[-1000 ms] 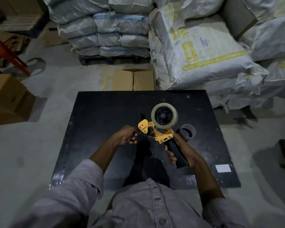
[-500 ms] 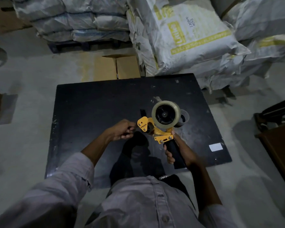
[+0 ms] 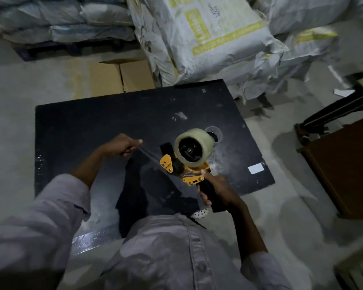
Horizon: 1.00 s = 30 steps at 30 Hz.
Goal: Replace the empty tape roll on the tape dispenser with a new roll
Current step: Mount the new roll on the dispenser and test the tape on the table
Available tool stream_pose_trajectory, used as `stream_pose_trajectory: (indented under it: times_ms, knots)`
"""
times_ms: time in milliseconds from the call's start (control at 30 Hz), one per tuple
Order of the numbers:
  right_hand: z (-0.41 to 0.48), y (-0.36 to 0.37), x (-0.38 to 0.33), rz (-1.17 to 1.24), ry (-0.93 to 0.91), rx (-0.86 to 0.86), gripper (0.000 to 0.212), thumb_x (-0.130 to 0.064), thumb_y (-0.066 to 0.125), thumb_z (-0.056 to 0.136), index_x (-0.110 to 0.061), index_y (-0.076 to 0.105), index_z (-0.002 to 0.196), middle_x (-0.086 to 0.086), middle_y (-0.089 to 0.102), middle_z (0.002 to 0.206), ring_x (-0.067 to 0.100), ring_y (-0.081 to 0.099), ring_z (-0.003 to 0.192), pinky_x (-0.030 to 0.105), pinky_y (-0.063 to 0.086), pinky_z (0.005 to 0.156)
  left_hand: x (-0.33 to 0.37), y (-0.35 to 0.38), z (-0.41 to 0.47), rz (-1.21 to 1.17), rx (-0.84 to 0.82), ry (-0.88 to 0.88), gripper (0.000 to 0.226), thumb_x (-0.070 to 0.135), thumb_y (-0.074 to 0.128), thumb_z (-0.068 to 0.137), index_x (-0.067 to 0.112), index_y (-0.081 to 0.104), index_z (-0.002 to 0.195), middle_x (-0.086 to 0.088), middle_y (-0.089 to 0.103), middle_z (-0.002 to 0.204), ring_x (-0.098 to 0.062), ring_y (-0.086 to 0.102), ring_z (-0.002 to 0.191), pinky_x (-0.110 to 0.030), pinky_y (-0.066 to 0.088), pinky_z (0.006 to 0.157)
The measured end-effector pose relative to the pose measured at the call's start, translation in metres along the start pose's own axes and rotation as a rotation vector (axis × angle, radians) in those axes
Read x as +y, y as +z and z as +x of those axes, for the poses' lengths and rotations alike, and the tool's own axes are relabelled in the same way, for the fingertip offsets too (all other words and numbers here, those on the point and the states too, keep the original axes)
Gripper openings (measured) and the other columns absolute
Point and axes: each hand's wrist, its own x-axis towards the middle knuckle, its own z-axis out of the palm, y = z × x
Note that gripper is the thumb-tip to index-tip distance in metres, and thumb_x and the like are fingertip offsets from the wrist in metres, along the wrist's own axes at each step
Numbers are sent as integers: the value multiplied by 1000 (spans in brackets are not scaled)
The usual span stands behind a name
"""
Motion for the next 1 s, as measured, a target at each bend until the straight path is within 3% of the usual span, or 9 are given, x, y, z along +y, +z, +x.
stream_pose_trajectory:
  times_ms: [167,300,467,600,733,800,900,967,1000]
  knots:
    - [9,20,20,-173,-95,76,76,-64,74,101,6,67,72,36,51,61,32,52,52,34,42,51,-18,-9,23,554,66,175,69,63,66,108,12,69,62,-4,64,58,-15,59,55,-33,52,67]
    - [10,32,50,-298,-104,126,72,-61,79,99,4,67,72,34,59,63,26,55,50,34,43,55,-40,11,35,802,130,196,66,76,52,106,28,63,62,1,67,65,-27,72,70,-44,61,75]
    - [19,31,89,-447,-82,225,69,-72,76,96,-8,72,71,3,66,54,11,62,50,31,49,61,-61,54,30,1070,230,91,58,74,42,111,34,81,126,-19,79,122,-44,76,110,-45,58,89]
    - [21,30,102,-630,-27,176,27,-54,64,111,-44,70,87,-35,73,76,-19,68,79,18,49,77,-75,77,19,968,395,-109,83,81,35,109,13,82,121,-24,79,120,-47,76,112,-50,61,93]
    - [21,29,106,-655,-46,123,15,-51,57,115,-47,69,106,-32,70,98,-29,63,90,11,46,83,-59,71,16,579,594,-347,72,68,54,110,2,75,131,-31,73,135,-52,69,130,-56,57,106]
    - [19,32,102,-611,-28,117,13,-44,57,116,-39,69,112,-28,70,99,-30,63,88,3,44,78,-56,73,16,576,633,-242,59,55,57,114,0,74,125,-33,74,127,-54,71,121,-57,59,100]
    - [19,32,98,-606,-20,121,18,-40,57,117,-40,68,102,-26,71,87,-29,63,83,0,44,74,-67,91,14,655,652,213,33,31,53,117,2,67,111,-28,71,111,-51,68,102,-56,57,84]
    - [19,32,97,-601,11,111,24,-42,56,117,-44,65,94,-31,73,78,-26,64,79,3,43,72,-86,100,12,829,521,488,19,15,60,106,6,69,120,-22,69,123,-50,68,112,-54,51,93]
    - [19,32,96,-595,23,107,26,-46,55,116,-45,65,92,-38,72,77,-24,64,77,5,43,73,-99,105,12,930,433,551,35,14,63,102,8,69,135,-19,68,142,-48,65,130,-54,47,105]
